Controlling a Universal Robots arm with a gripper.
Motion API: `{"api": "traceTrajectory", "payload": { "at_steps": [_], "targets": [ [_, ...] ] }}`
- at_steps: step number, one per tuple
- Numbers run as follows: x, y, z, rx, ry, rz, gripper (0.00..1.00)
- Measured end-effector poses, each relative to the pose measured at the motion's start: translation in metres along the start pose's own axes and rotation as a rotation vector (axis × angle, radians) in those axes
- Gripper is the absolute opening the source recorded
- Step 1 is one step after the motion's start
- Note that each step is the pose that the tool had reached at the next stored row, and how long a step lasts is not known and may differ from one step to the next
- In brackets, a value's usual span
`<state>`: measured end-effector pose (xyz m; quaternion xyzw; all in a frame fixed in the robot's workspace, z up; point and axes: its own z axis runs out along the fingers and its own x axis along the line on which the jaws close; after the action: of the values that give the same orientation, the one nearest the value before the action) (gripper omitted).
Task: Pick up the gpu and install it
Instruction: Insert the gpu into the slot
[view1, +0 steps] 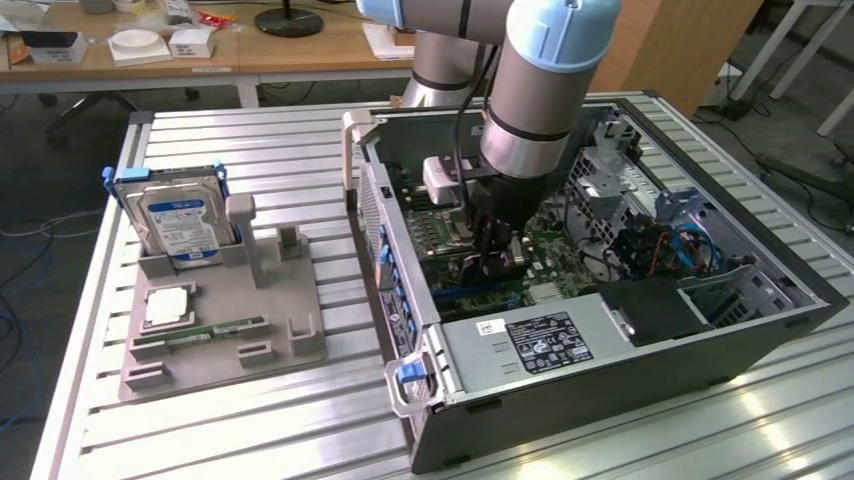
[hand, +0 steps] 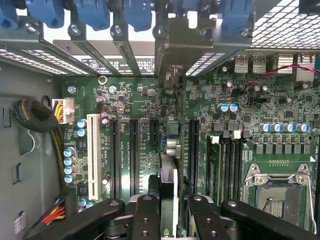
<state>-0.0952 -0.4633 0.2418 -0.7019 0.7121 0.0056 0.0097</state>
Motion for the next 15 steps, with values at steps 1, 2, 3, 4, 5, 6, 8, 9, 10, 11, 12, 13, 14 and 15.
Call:
{"api": "traceTrajectory", "payload": {
  "at_steps": [1, 2, 3, 4, 5, 6, 8, 9, 10, 11, 12, 13, 14, 15],
  "targets": [
    [0.0, 0.0, 0.0, -0.0001, 0.0, 0.0, 0.26],
    [-0.0005, 0.0002, 0.0002, 0.0, 0.0, 0.0, 0.26],
    [-0.001, 0.0005, 0.0004, 0.0, 0.0, 0.0, 0.26],
    [-0.0009, 0.0004, 0.0005, 0.0, 0.0, 0.0, 0.26],
    [-0.0009, 0.0005, 0.0005, 0.0, 0.0001, 0.0, 0.26],
    [-0.0009, 0.0004, 0.0005, -0.0001, 0.0, 0.0, 0.26],
    [-0.0009, 0.0005, 0.0008, -0.0001, -0.0005, 0.0, 0.26],
    [-0.0009, 0.0005, 0.0012, 0.0, -0.0011, 0.0, 0.26],
    [-0.0009, 0.0005, 0.0015, -0.0001, -0.0013, 0.0, 0.26],
    [-0.0009, 0.0004, 0.0021, -0.0001, -0.0015, 0.0, 0.26],
    [-0.0009, 0.0005, 0.0026, -0.0004, -0.0012, 0.0, 0.26],
    [-0.0008, 0.0005, 0.0031, -0.0006, -0.0009, 0.0, 0.26],
    [-0.0008, 0.0006, 0.0033, -0.0005, -0.001, 0.0, 0.26],
    [-0.0009, 0.0007, 0.0035, -0.0004, -0.0013, 0.0, 0.26]
  ]
}}
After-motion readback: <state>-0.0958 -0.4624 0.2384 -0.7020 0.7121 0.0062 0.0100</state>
